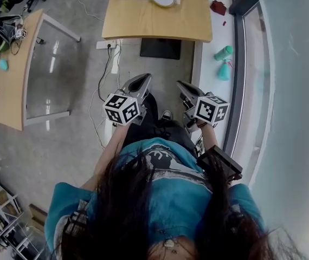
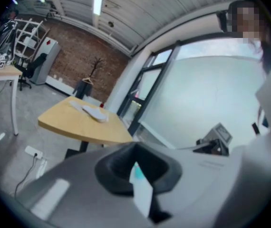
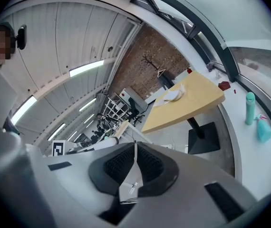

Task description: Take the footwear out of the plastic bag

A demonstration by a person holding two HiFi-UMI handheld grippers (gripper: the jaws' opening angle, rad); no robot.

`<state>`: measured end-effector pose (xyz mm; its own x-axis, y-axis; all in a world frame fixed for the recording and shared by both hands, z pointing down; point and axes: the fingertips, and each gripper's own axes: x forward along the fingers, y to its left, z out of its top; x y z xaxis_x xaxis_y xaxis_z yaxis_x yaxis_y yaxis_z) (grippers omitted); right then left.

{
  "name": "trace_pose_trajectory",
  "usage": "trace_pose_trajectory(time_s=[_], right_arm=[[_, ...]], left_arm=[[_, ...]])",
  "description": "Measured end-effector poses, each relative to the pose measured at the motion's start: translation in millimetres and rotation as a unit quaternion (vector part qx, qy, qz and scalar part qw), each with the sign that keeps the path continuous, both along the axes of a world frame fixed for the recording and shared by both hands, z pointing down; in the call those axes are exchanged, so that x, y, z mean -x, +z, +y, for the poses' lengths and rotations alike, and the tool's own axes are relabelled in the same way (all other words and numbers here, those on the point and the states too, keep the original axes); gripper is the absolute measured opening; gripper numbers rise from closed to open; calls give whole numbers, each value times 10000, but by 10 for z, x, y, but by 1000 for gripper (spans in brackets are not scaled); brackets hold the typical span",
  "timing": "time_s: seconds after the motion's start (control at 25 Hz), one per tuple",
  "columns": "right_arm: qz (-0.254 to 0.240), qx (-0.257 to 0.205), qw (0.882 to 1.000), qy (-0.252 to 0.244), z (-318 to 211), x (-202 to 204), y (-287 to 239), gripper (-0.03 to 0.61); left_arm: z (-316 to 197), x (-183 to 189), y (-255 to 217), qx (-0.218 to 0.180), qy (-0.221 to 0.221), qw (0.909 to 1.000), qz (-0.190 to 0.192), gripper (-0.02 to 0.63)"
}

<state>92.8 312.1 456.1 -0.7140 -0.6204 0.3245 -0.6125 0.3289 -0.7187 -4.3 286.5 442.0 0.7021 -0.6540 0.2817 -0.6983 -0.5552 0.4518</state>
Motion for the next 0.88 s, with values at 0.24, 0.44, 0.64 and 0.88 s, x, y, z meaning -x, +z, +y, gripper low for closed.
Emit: trace_pose_trajectory(time_s=[0.24, 0.44, 0.64, 0.88], right_arm=[[-79, -112, 9999, -70, 365, 287, -84, 28], [79, -159, 9996, -208, 522, 529, -140, 28], [68, -106, 9996, -267, 641, 866, -136, 28], [166, 23, 9993, -323, 885, 1358, -76, 28]], left_arm=[[381, 138, -148, -198, 32, 9998, -84, -12], [570, 261, -196, -289, 123, 9995, -55, -12], [751, 438, -270, -490, 475, 9977, -52, -12], [954, 811, -251, -488, 649, 9967, -15, -12]])
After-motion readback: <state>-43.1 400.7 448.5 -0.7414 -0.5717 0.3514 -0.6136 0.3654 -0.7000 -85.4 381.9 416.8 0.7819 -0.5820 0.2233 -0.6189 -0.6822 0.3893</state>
